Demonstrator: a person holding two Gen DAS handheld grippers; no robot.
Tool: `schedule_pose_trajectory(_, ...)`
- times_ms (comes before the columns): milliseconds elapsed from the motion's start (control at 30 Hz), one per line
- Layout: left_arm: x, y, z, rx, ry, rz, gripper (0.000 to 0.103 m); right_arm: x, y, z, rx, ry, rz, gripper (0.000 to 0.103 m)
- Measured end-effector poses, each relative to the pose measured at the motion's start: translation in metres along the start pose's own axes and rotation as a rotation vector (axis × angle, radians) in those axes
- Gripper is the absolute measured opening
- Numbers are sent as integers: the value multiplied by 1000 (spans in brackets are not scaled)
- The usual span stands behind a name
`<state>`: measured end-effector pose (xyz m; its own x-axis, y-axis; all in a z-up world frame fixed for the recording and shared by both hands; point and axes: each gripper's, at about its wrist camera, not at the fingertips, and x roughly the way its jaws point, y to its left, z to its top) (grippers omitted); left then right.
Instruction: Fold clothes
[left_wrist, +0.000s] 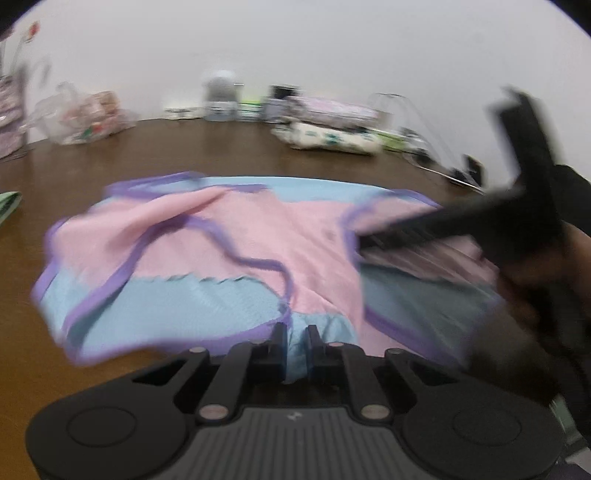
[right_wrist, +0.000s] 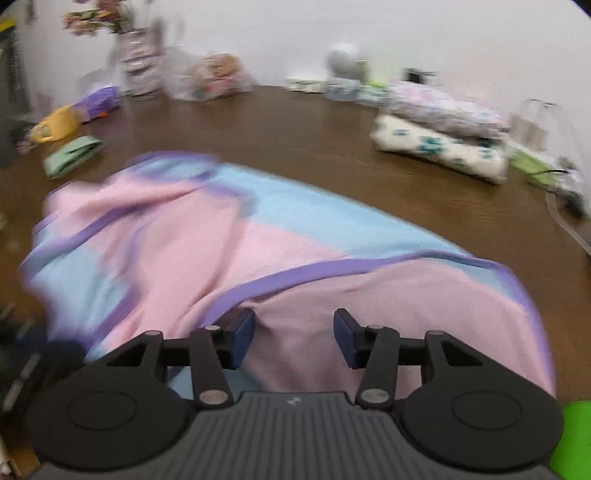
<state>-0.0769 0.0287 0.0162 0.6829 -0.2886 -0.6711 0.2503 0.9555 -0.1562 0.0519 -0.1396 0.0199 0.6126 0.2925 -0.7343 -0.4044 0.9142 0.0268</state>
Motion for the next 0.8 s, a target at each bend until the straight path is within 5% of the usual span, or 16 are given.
schedule_pose_trajectory(100, -9, 8, 1, -23, 10, -56, 32, -9, -21, -2, 82, -9, -12, 46)
schedule_pose_trajectory(200, -22, 38, -3, -93, -37, -10, 54, -43, -30, -22, 100, -74, 137, 46)
schedule_pose_trajectory(400, -25, 78, -10, -105, -53, 80, 53, -72, -22, -66, 112, -62, 277, 46)
schedule_pose_trajectory(500, -23, 93, -7, -107, -62, 192, 52, -79, 0, -83, 34, -62, 322, 45)
schedule_pose_trajectory(633, -25, 109, -3, -143, -56, 326, 46, -78, 14, -89, -28, -51, 216, 16)
schedule_pose_trajectory(700, -31, 110, 1, -190, -54, 293, 44, -80, 8, -88, 3, -42, 207, 16)
schedule_pose_trajectory(800, -38, 92, 3, -167, -95, 83, 57, -85, 5, -87, 11, -61, 223, 17)
